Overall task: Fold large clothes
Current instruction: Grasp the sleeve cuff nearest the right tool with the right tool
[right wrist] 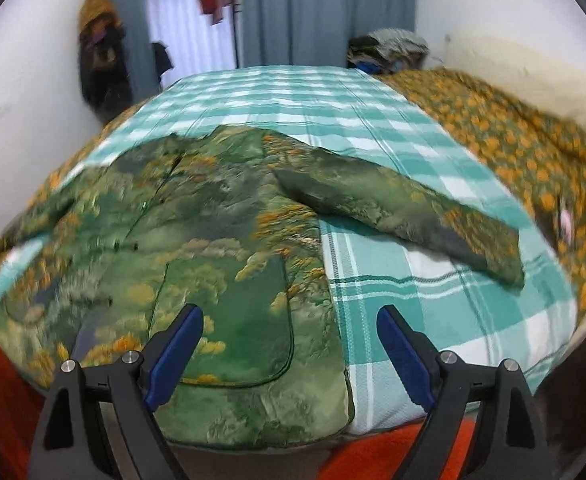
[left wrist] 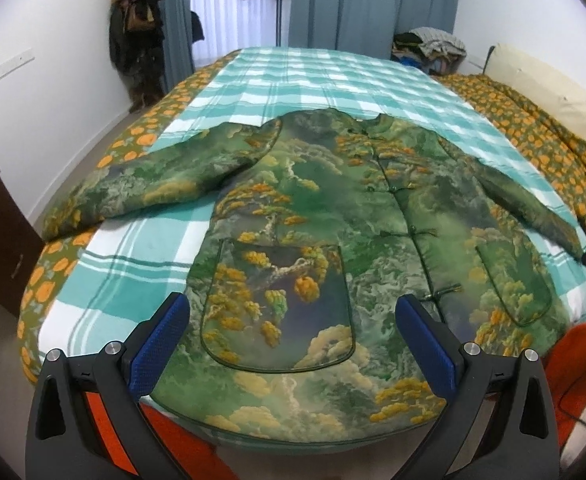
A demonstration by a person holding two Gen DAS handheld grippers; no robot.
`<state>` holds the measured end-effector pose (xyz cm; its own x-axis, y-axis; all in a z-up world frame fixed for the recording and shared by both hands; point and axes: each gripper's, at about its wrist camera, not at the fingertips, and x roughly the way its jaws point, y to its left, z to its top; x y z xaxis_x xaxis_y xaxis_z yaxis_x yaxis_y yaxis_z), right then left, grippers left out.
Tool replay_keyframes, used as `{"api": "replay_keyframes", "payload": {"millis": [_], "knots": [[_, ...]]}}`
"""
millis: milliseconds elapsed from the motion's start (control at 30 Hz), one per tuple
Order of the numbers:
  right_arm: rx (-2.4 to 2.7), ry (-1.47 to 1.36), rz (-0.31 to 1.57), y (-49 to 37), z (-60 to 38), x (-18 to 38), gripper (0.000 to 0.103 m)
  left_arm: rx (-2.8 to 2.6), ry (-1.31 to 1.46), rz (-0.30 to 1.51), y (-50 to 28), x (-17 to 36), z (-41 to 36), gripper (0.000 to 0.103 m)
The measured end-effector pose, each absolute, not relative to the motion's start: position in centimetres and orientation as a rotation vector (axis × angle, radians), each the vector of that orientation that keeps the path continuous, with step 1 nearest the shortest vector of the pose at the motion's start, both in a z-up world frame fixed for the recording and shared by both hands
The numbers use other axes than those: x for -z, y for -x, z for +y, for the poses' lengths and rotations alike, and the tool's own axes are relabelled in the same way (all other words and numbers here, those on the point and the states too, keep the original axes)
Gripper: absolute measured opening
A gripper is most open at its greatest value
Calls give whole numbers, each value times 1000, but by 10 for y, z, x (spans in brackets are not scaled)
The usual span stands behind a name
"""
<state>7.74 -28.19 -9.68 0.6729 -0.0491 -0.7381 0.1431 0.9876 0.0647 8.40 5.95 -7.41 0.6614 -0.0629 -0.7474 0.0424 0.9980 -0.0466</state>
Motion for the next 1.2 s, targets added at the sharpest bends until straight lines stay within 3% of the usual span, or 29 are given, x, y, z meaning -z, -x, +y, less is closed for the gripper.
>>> {"api": "replay_keyframes", "payload": {"millis": [567, 1200], "knots": [[209, -268, 833, -106, -352, 124, 90, 23, 13, 889, -91, 87, 56, 102], [572, -1102, 603, -102, -562, 215, 90, -1, -14, 917, -99, 98, 51, 102]]}}
